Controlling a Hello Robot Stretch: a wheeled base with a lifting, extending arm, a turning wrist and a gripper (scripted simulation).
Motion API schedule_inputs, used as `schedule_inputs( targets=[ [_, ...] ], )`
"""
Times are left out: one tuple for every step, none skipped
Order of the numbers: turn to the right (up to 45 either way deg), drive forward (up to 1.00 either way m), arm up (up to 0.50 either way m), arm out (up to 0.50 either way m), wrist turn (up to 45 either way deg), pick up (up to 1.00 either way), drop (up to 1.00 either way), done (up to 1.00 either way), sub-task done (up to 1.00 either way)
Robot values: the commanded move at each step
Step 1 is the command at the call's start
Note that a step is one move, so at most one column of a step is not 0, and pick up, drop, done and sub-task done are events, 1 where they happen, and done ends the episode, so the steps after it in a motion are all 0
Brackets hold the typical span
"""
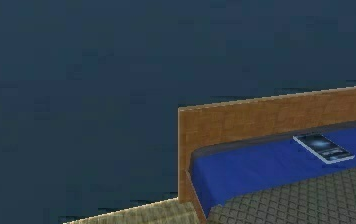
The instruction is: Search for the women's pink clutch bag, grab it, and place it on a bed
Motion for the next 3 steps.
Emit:
schedule_inputs(
  targets=[
    [0.0,0.0,0.0,0.0,39.0,0.0,0.0,0.0,0.0],
    [0.0,0.0,-0.22,0.0,0.0,0.0,0.0,0.0,0.0],
    [0.0,0.0,-0.32,0.0,0.0,0.0,0.0,0.0,0.0]
  ],
)
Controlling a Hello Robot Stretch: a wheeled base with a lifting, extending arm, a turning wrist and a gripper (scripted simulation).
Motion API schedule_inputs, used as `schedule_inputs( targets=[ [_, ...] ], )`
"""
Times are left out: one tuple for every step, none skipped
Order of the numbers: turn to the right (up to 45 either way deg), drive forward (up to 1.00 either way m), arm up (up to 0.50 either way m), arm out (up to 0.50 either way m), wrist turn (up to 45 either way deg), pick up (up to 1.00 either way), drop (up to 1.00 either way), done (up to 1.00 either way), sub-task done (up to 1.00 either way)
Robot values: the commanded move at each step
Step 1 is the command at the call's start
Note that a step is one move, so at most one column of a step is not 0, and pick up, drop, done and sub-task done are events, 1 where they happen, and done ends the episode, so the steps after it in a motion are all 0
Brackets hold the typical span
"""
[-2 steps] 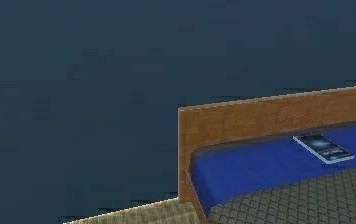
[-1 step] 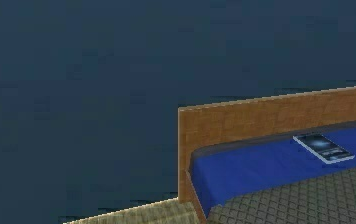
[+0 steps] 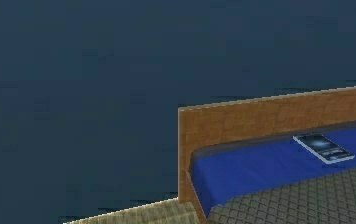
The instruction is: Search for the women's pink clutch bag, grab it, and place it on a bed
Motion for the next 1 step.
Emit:
schedule_inputs(
  targets=[
    [0.0,0.0,0.0,0.0,0.0,0.0,1.0,0.0,0.0]
  ],
)
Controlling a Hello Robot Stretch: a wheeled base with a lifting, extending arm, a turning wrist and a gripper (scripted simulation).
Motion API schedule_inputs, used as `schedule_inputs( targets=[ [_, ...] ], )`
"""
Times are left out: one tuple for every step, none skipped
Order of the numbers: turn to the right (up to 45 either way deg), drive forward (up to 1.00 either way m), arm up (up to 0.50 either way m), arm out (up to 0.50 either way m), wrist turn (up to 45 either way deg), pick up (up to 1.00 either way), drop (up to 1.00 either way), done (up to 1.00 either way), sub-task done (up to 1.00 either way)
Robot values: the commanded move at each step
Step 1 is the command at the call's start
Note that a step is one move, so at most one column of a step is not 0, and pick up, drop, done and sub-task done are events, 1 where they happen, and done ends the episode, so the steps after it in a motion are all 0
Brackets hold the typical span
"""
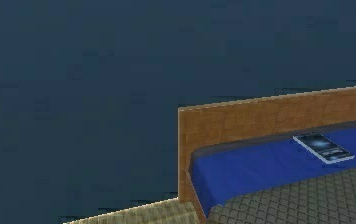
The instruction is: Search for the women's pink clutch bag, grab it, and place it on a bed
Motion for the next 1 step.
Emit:
schedule_inputs(
  targets=[
    [0.0,0.0,0.1,0.0,0.0,0.0,0.0,0.0,0.0]
  ],
)
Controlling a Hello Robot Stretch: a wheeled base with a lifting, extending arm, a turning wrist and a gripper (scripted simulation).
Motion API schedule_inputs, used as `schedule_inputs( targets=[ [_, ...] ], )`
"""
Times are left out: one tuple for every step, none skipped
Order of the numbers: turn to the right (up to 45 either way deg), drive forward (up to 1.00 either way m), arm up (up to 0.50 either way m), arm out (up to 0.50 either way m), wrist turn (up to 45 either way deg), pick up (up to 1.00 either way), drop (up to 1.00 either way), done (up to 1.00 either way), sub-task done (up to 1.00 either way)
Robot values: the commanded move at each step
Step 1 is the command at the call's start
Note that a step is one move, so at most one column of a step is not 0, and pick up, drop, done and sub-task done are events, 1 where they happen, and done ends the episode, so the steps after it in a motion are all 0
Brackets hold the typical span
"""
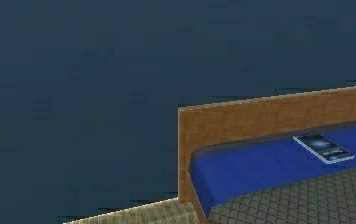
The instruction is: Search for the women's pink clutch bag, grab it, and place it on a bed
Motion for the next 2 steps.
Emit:
schedule_inputs(
  targets=[
    [0.0,0.0,0.0,-0.08,0.0,0.0,0.0,0.0,0.0],
    [0.0,0.0,0.0,0.0,0.0,0.0,0.0,1.0,0.0]
  ],
)
